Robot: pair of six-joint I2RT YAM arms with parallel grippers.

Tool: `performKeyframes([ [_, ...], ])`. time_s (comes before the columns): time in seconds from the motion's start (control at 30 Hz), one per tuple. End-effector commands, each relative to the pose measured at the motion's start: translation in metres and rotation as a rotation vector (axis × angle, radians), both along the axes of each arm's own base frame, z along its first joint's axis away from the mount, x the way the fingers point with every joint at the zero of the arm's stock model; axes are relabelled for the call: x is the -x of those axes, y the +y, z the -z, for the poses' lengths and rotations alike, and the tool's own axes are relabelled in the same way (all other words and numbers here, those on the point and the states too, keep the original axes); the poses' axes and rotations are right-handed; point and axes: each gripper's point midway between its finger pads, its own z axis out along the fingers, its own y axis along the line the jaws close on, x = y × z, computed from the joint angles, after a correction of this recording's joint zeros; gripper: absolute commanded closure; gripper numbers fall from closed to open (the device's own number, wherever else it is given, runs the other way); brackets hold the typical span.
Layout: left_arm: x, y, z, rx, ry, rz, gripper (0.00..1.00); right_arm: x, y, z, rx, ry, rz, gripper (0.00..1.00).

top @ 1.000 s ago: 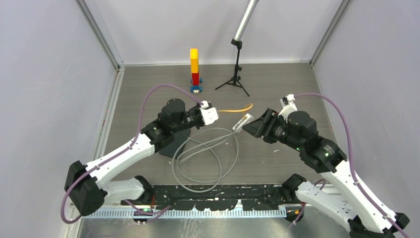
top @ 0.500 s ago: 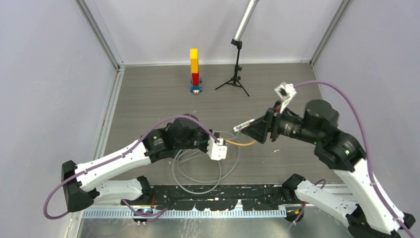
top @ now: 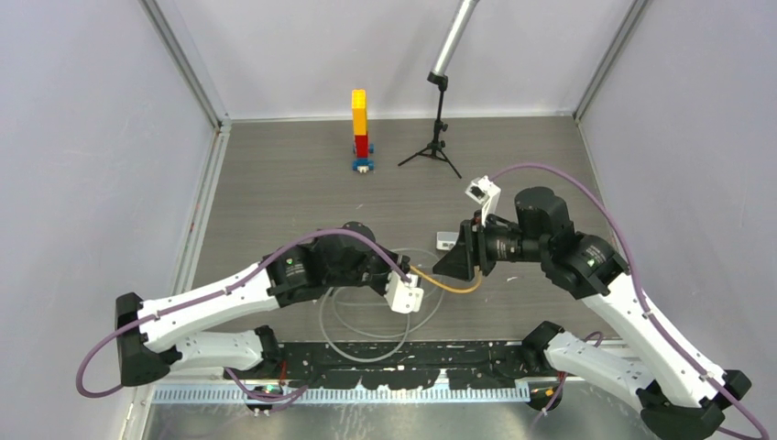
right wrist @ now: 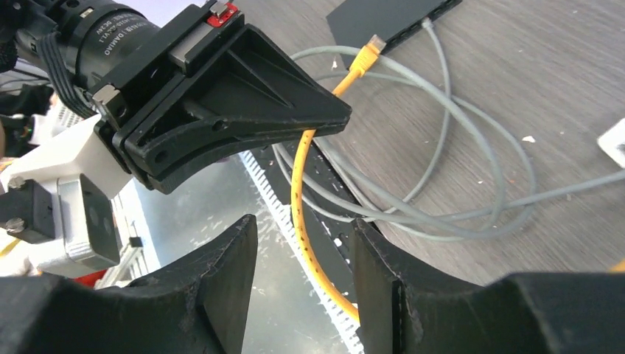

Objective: Insert the plug into the switch port
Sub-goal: Pick up the connector from the center of the board.

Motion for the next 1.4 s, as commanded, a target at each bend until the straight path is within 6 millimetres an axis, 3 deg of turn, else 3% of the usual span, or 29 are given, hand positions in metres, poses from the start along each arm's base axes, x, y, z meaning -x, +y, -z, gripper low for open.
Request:
performKeyframes([
  [0.0,0.002,-0.010,-0.027,0.059,-0.035,0.023,1.00,0.005,0.015,0.001,-0.075,0.037,-0.058,0.47],
  [0.33,0.009,-0.022,-0.028,0.064,-0.030,0.060,1.00,-0.001,0.037,0.024,-0.056,0.074,-0.083,0.51],
  [0.57,0.009,-0.025,-0.023,0.055,-0.032,0.052,1.00,0.004,0.050,0.038,-0.015,0.113,-0.139,0.85],
  [0.73,-0.001,-0.020,-0.025,0.080,-0.069,-0.013,1.00,0.012,0.048,0.037,-0.023,0.101,-0.170,0.98],
  [0.83,-0.009,-0.018,-0.031,0.125,-0.079,-0.071,0.99,0.010,0.045,0.037,-0.026,0.069,-0.152,1.00],
  [0.93,-0.021,-0.013,-0.039,0.205,-0.077,-0.180,0.37,-0.003,0.037,0.035,-0.015,-0.002,-0.068,1.00],
  [0.97,-0.022,-0.011,-0.041,0.233,-0.062,-0.202,0.11,-0.009,0.033,0.036,-0.004,-0.030,-0.028,1.00],
  [1.0,-0.021,-0.008,-0.042,0.251,-0.046,-0.214,0.02,-0.014,0.028,0.034,0.003,-0.057,0.008,1.00],
  [1.07,-0.017,0.000,-0.048,0.308,0.005,-0.244,0.00,-0.024,0.019,0.033,0.023,-0.116,0.069,1.00],
  [1.17,-0.014,0.020,-0.073,0.493,0.104,-0.348,0.00,-0.032,0.007,0.031,0.040,-0.205,0.122,1.00],
  [1.27,-0.024,0.050,-0.098,0.760,0.270,-0.567,0.00,-0.033,-0.003,0.021,0.016,-0.334,0.129,0.99],
  [1.37,-0.035,0.077,-0.106,0.944,0.439,-0.778,0.00,-0.035,-0.010,0.005,-0.056,-0.496,0.148,0.99],
])
